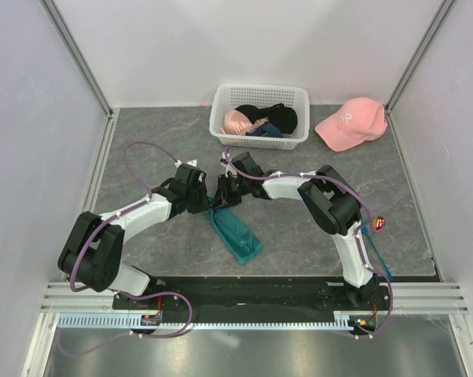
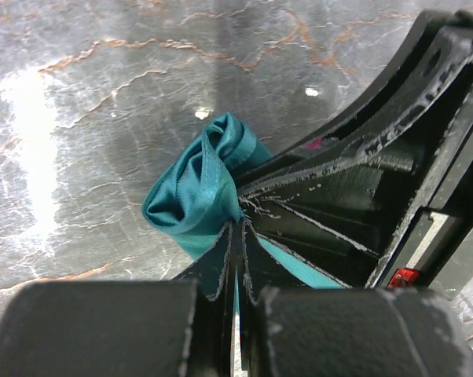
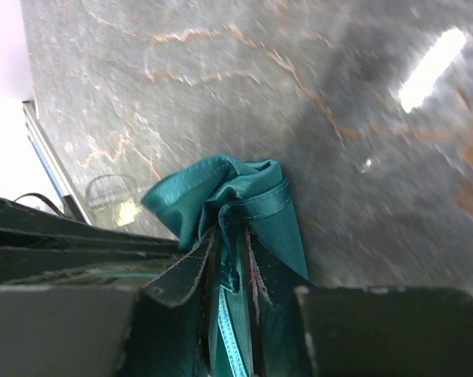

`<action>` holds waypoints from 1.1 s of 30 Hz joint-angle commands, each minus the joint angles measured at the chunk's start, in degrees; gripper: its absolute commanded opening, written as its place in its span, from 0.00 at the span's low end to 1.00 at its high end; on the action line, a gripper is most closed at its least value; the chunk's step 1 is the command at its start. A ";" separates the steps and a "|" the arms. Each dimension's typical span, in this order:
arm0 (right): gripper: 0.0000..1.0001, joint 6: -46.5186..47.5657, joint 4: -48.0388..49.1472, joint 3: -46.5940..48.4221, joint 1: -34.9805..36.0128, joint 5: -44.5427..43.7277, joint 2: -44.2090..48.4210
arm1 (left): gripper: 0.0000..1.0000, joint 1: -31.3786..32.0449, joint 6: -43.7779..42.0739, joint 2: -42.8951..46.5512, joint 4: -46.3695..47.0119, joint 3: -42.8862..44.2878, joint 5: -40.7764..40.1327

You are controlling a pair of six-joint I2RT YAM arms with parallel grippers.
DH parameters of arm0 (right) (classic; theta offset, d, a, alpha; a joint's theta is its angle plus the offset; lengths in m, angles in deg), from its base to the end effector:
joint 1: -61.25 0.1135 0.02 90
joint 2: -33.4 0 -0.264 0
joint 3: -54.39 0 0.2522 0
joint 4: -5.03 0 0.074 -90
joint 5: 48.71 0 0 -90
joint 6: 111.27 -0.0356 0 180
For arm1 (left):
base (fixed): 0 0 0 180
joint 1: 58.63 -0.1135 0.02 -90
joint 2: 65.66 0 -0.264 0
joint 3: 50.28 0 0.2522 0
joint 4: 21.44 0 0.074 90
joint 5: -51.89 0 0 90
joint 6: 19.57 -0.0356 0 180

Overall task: Fold the napkin into a case and place the utensils inside
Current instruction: Stuff the top corner of the smaller-rectangle-folded napkin into the folded napkin.

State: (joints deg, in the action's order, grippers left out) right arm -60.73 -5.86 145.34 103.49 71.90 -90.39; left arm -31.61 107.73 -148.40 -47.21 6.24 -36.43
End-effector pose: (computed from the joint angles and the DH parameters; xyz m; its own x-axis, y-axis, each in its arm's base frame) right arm 0.3242 0.3188 0.1238 -0.9359 -0.1110 -0.3342 -0.3318 0.5963 0.7310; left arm 0.2493 -0.1283 0.1776 -0.8433 -0.2499 -0.4759 -0.0513 0.9187 -0.3915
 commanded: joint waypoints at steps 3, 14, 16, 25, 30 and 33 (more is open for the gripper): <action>0.25 -0.44 1.18 4.90 0.13 -0.21 -2.69 | 0.02 -0.31 2.43 0.12 2.69 -1.36 0.36; 0.36 0.35 0.38 -3.00 -3.04 1.82 6.10 | 0.02 -0.40 -1.88 3.20 -1.61 -0.23 -3.08; 0.36 0.26 0.55 -3.27 -2.95 1.91 6.01 | 0.02 -0.40 -2.49 3.11 -1.79 0.04 -2.73; 0.32 0.17 0.82 -0.47 -3.04 1.03 6.28 | 0.02 -0.40 -3.02 2.58 -1.88 0.13 -1.85; 0.36 0.35 -0.85 2.61 -2.86 1.38 4.97 | 0.02 -0.40 -2.85 2.41 -1.88 0.13 -1.94; 0.43 0.26 -1.12 3.76 -2.34 2.09 3.82 | 0.02 -0.40 -2.93 2.58 -1.79 0.30 -2.11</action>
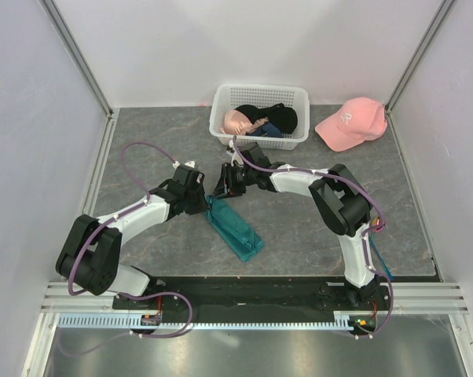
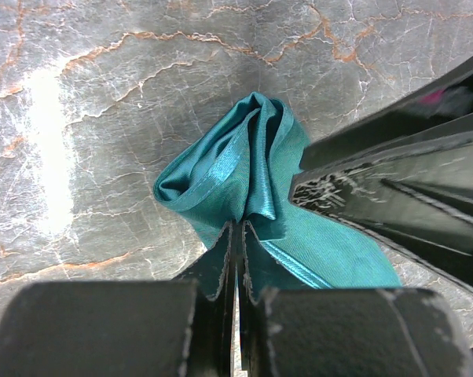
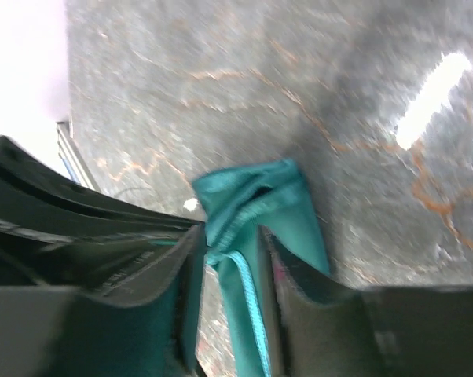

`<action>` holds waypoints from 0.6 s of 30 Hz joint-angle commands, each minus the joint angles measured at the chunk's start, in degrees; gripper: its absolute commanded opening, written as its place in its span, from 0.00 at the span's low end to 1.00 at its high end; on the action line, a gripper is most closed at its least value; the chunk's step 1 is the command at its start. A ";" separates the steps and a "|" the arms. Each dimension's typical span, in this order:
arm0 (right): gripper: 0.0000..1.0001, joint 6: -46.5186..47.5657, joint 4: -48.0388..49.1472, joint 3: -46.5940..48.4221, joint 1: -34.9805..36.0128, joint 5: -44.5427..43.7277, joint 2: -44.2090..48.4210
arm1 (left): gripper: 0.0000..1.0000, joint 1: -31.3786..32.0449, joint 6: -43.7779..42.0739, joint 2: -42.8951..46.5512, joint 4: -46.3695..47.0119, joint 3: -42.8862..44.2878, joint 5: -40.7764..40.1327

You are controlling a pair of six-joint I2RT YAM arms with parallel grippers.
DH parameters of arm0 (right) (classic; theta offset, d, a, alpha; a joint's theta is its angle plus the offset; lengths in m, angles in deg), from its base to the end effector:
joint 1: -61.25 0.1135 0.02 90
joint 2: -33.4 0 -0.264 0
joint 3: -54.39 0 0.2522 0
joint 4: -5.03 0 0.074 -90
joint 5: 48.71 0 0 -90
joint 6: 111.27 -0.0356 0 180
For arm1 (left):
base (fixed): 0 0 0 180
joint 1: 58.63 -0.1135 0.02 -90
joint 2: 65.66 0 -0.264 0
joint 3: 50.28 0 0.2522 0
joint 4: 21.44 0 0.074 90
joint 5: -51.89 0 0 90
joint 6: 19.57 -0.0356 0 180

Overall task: Fold the napkin into a case and place the utensils inside
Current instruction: Stuff the top corner of the smaller-rectangle-folded napkin into the folded napkin.

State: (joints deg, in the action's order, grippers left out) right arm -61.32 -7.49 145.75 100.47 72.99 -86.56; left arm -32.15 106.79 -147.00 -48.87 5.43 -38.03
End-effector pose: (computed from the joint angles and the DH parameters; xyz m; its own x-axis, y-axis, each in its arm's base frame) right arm 0.3382 0.3002 0.1529 -0.9335 -0.0552 -0.3543 -0.3187 0.5805 0.7493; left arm 0.2448 -0.1220 0.1778 -0.8409 -0.2434 -0.4833 -0.0645 0.9318 -0.3572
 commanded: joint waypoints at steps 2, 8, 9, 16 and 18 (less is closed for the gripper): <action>0.47 0.94 0.52 3.34 1.20 0.47 -0.18 | 0.02 0.15 -1.91 1.45 -0.13 1.20 -0.52; 0.45 0.94 0.44 3.70 1.91 0.64 -1.59 | 0.02 0.15 -1.82 1.71 -0.21 1.38 -0.52; 0.43 0.94 0.52 3.78 2.08 0.64 -1.85 | 0.02 0.15 -1.73 1.80 -0.13 1.38 -0.52; 0.20 0.59 0.96 2.65 3.84 -0.59 -3.88 | 0.02 0.06 -0.77 1.80 0.40 1.55 -0.78; 0.19 0.33 2.19 0.72 4.37 -1.12 -3.61 | 0.02 -0.29 0.37 1.80 1.36 1.90 -0.26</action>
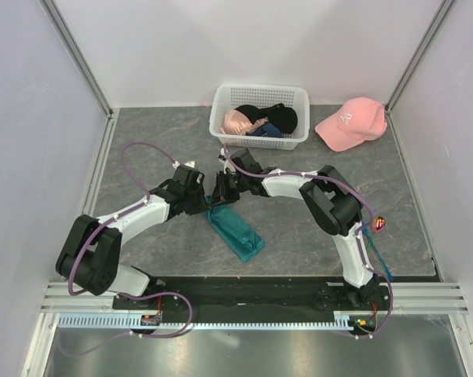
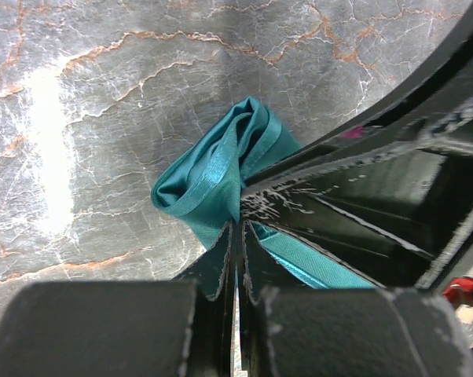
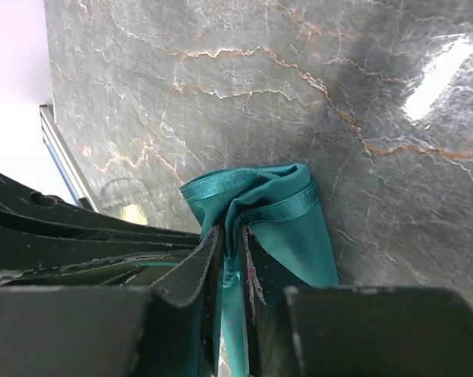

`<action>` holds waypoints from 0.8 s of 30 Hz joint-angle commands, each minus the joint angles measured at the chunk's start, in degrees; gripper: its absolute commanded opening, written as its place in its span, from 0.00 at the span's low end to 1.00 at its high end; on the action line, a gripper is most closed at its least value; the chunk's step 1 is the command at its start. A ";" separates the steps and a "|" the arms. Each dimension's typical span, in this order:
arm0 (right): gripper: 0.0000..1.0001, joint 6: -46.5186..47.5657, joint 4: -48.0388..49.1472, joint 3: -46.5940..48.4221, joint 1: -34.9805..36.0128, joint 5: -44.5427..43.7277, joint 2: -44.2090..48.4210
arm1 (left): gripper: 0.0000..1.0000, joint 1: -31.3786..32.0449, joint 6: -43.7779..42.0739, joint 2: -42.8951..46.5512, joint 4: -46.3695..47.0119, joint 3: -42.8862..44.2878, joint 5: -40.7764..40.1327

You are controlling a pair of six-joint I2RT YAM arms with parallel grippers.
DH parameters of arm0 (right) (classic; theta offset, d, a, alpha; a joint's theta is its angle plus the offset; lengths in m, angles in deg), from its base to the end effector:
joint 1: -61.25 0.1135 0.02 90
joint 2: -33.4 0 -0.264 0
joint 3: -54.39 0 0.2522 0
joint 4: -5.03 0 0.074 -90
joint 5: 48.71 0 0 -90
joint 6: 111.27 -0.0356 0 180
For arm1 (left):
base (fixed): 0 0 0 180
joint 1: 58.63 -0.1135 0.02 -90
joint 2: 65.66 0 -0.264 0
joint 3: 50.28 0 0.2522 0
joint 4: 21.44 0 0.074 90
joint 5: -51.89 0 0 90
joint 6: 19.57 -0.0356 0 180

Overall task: Fold the napkin into a case and place the utensils inside
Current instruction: Stuff the top corner of the smaller-rectangle-folded napkin into the folded napkin.

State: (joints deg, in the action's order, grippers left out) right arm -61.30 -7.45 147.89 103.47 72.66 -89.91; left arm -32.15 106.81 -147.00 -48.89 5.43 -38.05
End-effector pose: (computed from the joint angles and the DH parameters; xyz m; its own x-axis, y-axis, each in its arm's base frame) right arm 0.3290 0.3235 0.1385 -0.9340 -0.1060 -0.3411 -0.3372 0.5769 0.7440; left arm 0.2448 -0.1220 0.1778 -0.8409 -0.2437 -0.4831 -0.0650 0.9318 -0.3570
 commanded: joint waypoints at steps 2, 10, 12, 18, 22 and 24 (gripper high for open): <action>0.16 -0.13 3.38 -1.78 1.82 -0.61 -0.44 | 0.02 -0.73 1.06 1.10 1.48 2.69 -0.23; 0.15 -3.20 6.79 -3.11 2.87 -1.58 -0.52 | 0.02 -1.52 1.76 1.89 0.77 1.38 1.00; 0.15 -5.57 8.29 -0.23 3.66 -0.97 -3.68 | 0.02 -1.52 2.90 0.14 1.12 1.11 3.10; 0.31 -9.98 13.59 -5.12 0.86 2.19 -0.37 | 0.02 -1.52 1.24 0.82 -0.01 -1.43 1.01; 0.40 -8.31 10.68 -5.83 -1.17 4.22 3.15 | 0.02 -1.61 0.01 2.67 -0.72 -2.14 -1.10; 0.43 -7.35 9.63 -6.79 -1.52 4.05 5.09 | 0.02 -1.61 -0.61 2.94 -0.90 -2.23 -1.46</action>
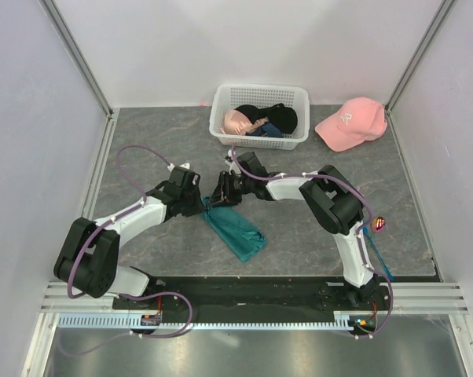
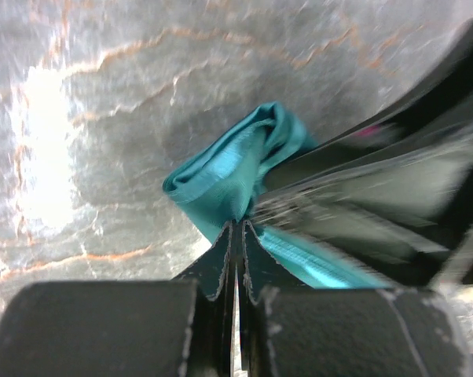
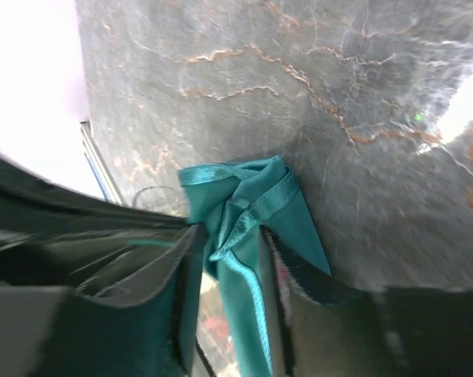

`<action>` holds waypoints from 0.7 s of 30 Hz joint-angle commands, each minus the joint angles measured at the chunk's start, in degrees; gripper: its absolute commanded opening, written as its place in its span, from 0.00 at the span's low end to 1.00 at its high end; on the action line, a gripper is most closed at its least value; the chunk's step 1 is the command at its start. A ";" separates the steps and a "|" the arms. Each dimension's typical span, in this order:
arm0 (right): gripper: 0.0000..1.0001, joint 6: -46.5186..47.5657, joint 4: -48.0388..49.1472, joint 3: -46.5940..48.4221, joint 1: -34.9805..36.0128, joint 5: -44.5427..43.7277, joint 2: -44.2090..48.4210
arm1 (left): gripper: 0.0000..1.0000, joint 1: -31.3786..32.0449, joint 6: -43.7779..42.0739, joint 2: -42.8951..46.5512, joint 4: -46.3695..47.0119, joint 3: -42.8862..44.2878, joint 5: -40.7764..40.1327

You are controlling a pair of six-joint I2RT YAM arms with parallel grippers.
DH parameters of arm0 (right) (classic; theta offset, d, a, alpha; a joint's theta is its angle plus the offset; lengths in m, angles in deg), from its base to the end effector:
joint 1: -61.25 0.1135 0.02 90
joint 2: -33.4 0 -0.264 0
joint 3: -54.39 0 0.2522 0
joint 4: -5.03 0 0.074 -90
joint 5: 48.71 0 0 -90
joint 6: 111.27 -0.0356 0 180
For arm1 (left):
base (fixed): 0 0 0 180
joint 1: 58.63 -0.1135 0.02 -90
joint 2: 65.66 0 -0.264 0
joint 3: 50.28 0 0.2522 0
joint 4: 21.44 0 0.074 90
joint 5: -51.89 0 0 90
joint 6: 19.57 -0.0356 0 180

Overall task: Fold the napkin into a case and place the utensils inside
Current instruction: Stuff the top corner of the smaller-rectangle-folded napkin into the folded napkin.

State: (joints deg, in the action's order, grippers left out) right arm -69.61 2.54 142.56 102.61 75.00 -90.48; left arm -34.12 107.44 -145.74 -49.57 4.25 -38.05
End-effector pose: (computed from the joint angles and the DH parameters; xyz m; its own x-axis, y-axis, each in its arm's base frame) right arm 0.3272 0.3144 0.1214 -0.9638 -0.0205 -0.2660 -0.2362 0.5287 0.8153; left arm 0.2429 -0.1108 0.1765 -0.8355 -0.2806 -0.4725 -0.1096 0.9276 -0.3572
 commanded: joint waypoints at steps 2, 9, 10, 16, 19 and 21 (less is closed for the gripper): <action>0.47 1.92 -1.07 -1.81 -0.93 1.79 6.27 | 0.02 0.36 -1.59 2.20 -0.22 -1.05 -1.46; 0.35 2.11 -0.46 -2.69 -1.11 1.53 5.31 | 0.02 0.45 -2.12 2.73 0.04 -0.61 -0.76; 0.27 2.11 -0.28 -2.69 -0.85 1.36 5.05 | 0.02 0.45 -2.04 2.82 -0.04 -0.52 -0.58; 0.08 1.32 0.95 -2.61 0.21 1.09 2.94 | 0.02 0.45 -1.68 3.26 0.22 -0.34 -0.23; 0.08 0.79 1.48 -2.52 1.00 1.00 2.06 | 0.02 0.45 -1.60 3.43 0.22 -0.34 -0.23; 0.07 0.09 2.79 -2.52 2.05 0.83 1.71 | 0.02 0.45 -1.59 3.43 0.22 -0.26 -0.23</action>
State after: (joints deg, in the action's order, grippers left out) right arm -68.56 1.88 140.16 102.88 75.81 -87.48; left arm -33.79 107.34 -143.88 -50.05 3.25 -38.01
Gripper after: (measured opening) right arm 0.074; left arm 0.025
